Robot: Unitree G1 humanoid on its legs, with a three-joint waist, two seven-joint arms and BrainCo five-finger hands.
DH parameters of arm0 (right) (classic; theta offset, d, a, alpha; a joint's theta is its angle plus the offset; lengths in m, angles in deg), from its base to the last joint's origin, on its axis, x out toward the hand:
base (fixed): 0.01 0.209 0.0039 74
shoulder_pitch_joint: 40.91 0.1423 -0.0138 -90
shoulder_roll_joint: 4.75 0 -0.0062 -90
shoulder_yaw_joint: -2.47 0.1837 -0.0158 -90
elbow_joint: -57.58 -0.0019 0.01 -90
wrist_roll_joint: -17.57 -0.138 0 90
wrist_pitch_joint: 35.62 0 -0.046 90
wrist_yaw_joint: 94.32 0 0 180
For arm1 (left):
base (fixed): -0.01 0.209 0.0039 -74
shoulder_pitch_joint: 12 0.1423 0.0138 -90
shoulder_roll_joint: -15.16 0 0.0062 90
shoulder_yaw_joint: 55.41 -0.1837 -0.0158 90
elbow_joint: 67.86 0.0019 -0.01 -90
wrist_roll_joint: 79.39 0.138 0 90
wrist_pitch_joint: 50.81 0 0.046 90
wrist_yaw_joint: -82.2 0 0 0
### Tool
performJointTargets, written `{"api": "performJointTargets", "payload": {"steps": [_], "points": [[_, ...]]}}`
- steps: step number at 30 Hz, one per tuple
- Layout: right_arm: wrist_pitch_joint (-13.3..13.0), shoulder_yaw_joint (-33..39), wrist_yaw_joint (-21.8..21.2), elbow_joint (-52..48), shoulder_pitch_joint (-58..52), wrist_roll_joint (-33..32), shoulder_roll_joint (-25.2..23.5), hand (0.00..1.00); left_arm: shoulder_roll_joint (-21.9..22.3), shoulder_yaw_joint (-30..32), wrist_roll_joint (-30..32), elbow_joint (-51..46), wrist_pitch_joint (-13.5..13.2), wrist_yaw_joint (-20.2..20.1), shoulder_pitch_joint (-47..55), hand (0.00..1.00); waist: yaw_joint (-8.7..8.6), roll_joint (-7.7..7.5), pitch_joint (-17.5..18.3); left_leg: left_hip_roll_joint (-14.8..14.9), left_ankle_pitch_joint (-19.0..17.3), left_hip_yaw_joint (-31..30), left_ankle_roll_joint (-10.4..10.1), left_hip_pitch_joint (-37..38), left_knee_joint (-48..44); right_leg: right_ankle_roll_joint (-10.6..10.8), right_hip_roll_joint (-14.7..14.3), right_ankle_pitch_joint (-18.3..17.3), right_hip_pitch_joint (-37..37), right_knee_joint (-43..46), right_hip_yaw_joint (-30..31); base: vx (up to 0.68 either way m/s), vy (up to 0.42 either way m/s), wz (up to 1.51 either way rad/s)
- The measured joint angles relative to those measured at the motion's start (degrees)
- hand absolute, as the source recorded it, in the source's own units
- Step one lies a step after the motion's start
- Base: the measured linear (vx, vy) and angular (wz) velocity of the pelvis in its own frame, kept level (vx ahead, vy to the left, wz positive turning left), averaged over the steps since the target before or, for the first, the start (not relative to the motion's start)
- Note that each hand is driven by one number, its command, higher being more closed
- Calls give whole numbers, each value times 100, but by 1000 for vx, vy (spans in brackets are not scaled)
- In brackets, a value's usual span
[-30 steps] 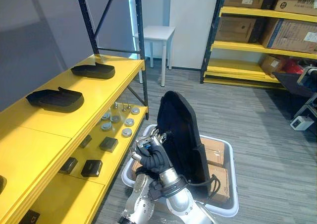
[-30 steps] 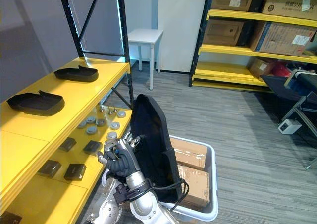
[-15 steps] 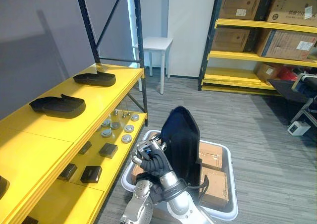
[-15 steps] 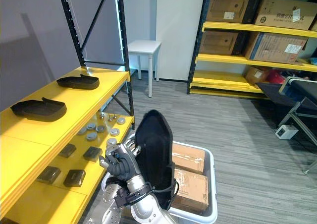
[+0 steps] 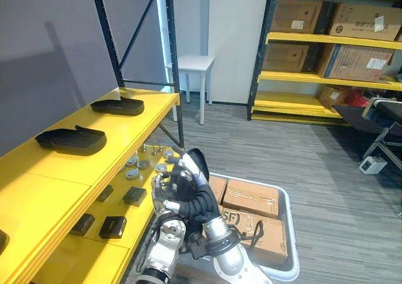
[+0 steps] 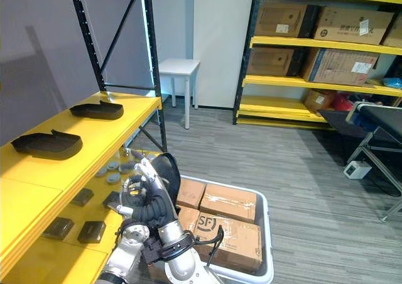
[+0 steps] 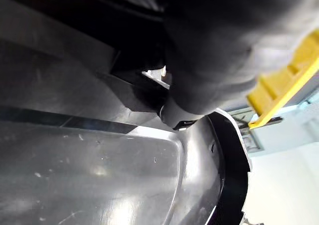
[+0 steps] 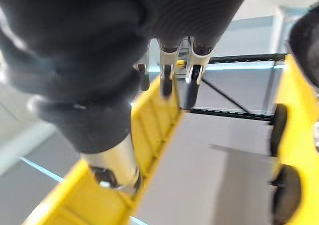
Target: Walk over and take plastic housings, then place them on the shelf
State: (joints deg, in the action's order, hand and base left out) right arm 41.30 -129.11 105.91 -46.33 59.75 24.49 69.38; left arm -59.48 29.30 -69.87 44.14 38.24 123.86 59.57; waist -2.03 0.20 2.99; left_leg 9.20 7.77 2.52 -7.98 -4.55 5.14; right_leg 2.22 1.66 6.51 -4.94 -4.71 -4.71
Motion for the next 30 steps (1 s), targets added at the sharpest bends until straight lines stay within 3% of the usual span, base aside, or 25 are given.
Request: {"api": "performJointTargets", "payload": {"steps": [5, 8, 11, 13, 15, 19, 22, 27, 29, 30], "points": [[-128, 274, 28, -466, -291, -299, 36, 0, 9, 275, -7, 9, 20, 167, -11, 100, -52, 1, 22, 0, -15, 81, 6, 27, -15, -22, -11, 24, 5, 4, 85, 10, 23, -8], [-208, 842, 78, -881, -668, -449, 219, 0, 25, 505, -47, -143, 22, 192, -24, 100, -54, 1, 22, 0, -34, 95, 7, 48, -15, -1, -13, 9, 11, 3, 102, -7, 11, -1], [-279, 1664, 93, -985, -1199, -571, 403, 0, 25, 732, -158, -1130, 0, 202, 187, 100, -51, 4, 21, 0, -49, 117, 15, 67, -15, 4, -12, 5, 26, 1, 122, -11, 37, -4], [-279, 2134, 26, -927, -1547, -788, 469, 0, 26, 838, -161, -1923, -178, 163, 491, 100, -51, 6, 22, 0, -61, 126, 20, 91, -15, 4, -6, 3, 48, 0, 130, 5, 16, 0], [-272, 2704, -133, -468, -1895, -900, 486, 0, 79, 975, -170, -2897, -532, -29, 1116, 100, -34, 23, 28, 0, -83, 106, 15, 144, -14, 12, -1, -8, 113, -2, 111, 7, 32, 3], [-249, 2927, -364, -99, -2060, -986, 570, 0, 269, 1154, -392, -3457, -748, -244, 1768, 100, 28, 101, 10, -25, -88, -109, 11, 157, 3, 42, 27, -66, 253, -4, -86, -13, 26, 28], [-233, 2975, -578, -20, -2058, -1125, 569, 0, 394, 1333, -790, -3795, -934, -491, 2267, 100, 126, 165, 16, -53, -93, -447, 23, 80, 5, 35, 46, -152, 379, -5, -423, -24, 21, 58], [-176, 2988, -779, 684, -1842, -1125, 555, 0, 414, 1837, -1536, -4470, -1358, -831, 2724, 100, 481, 273, -68, -235, -61, -1306, 66, -450, -390, 54, 122, -327, 607, 44, -1394, -14, 9, 100], [-134, 3013, -782, 875, -1685, -1120, 562, 0, 428, 1989, -1755, -4607, -1436, -850, 2755, 100, 562, 392, -154, -205, -89, -992, 282, -623, -504, 81, 197, -434, 732, 158, -1961, 35, 40, 155], [-109, 3037, -779, 908, -1625, -1117, 573, 0, 436, 2028, -1853, -4647, -1495, -870, 2786, 100, 651, 396, -212, -172, -230, -448, 545, -629, -499, 123, 341, -481, 827, 236, -2285, 73, 49, 159]]}}
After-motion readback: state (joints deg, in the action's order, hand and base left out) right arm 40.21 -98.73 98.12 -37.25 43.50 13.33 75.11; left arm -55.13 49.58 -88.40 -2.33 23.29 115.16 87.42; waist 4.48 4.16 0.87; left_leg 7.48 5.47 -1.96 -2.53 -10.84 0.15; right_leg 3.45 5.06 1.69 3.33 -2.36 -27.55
